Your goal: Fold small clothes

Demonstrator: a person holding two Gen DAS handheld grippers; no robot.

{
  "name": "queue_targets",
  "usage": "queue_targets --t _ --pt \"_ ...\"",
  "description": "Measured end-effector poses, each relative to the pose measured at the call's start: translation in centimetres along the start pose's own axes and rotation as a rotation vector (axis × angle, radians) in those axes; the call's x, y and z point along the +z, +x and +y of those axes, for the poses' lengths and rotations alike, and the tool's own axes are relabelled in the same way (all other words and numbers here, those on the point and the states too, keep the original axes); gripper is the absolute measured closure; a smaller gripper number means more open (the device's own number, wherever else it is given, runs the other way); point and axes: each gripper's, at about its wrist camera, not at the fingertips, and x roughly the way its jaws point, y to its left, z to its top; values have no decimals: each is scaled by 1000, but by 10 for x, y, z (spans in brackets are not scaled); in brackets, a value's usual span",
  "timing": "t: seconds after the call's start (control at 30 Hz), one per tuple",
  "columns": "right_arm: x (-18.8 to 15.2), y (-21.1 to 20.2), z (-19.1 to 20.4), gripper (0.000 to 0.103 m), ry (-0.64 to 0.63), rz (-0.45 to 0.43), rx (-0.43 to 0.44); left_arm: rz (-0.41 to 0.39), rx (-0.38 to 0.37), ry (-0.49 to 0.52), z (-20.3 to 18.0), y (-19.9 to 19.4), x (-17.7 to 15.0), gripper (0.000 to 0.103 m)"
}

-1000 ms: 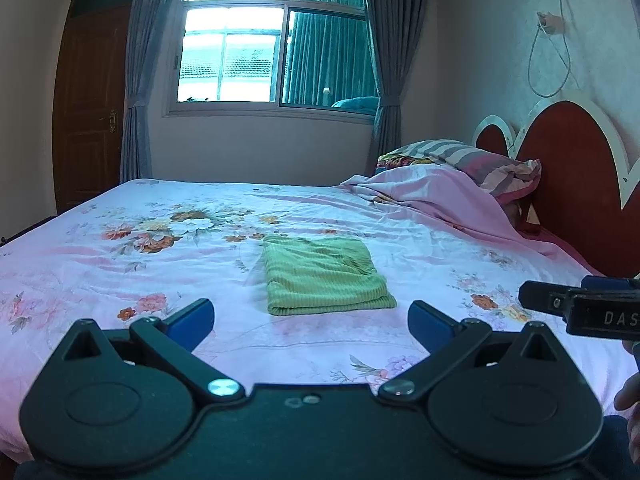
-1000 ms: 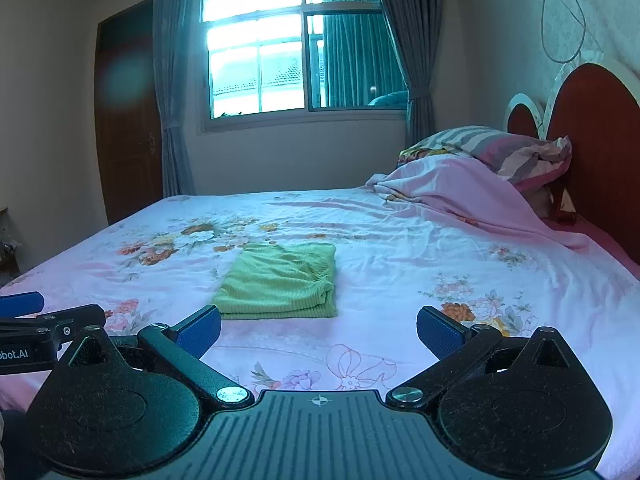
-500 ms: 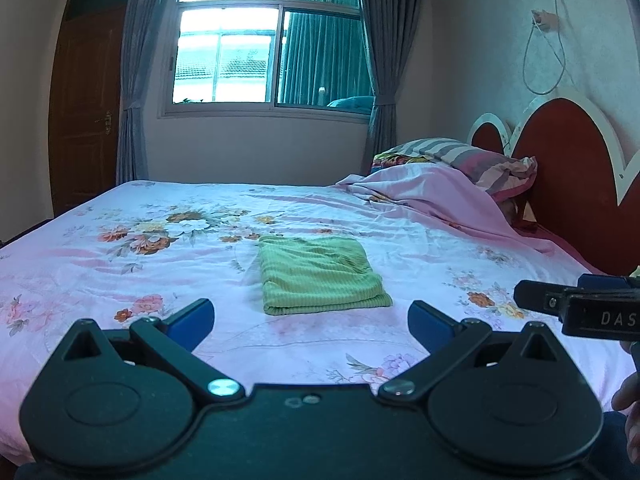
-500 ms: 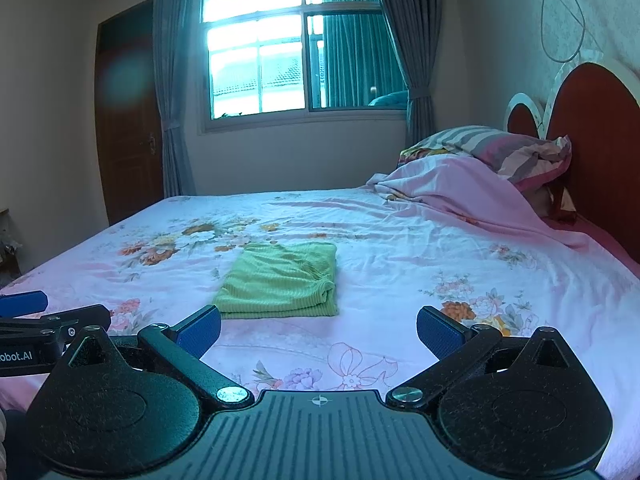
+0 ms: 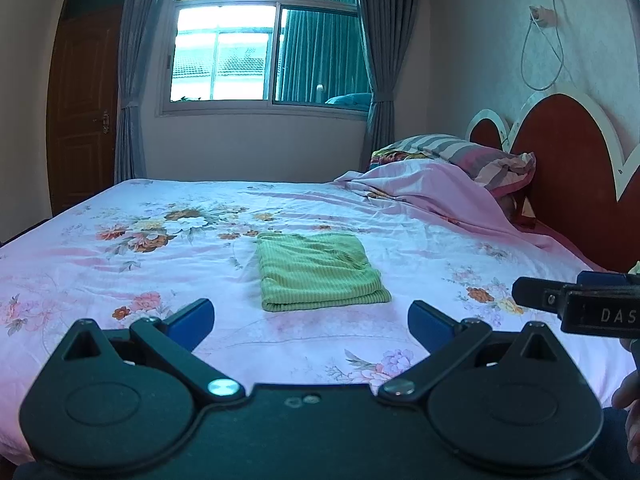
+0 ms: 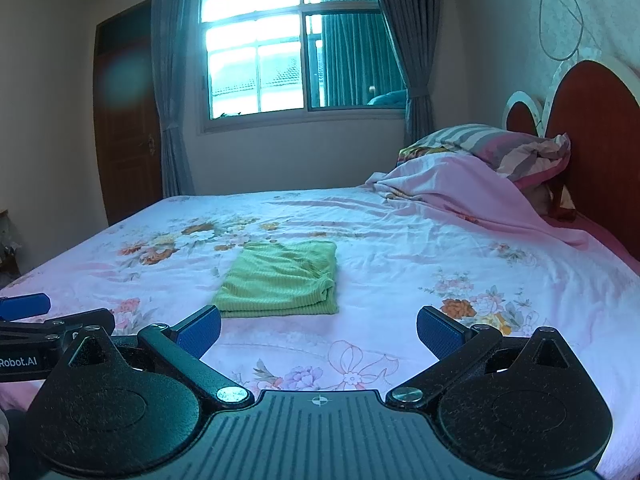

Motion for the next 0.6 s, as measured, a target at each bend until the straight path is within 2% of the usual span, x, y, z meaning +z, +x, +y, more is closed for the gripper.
queue_targets --t 0.6 --pt "-1 0 -1 0 5 -14 0 -10 1 -1 0 0 1 1"
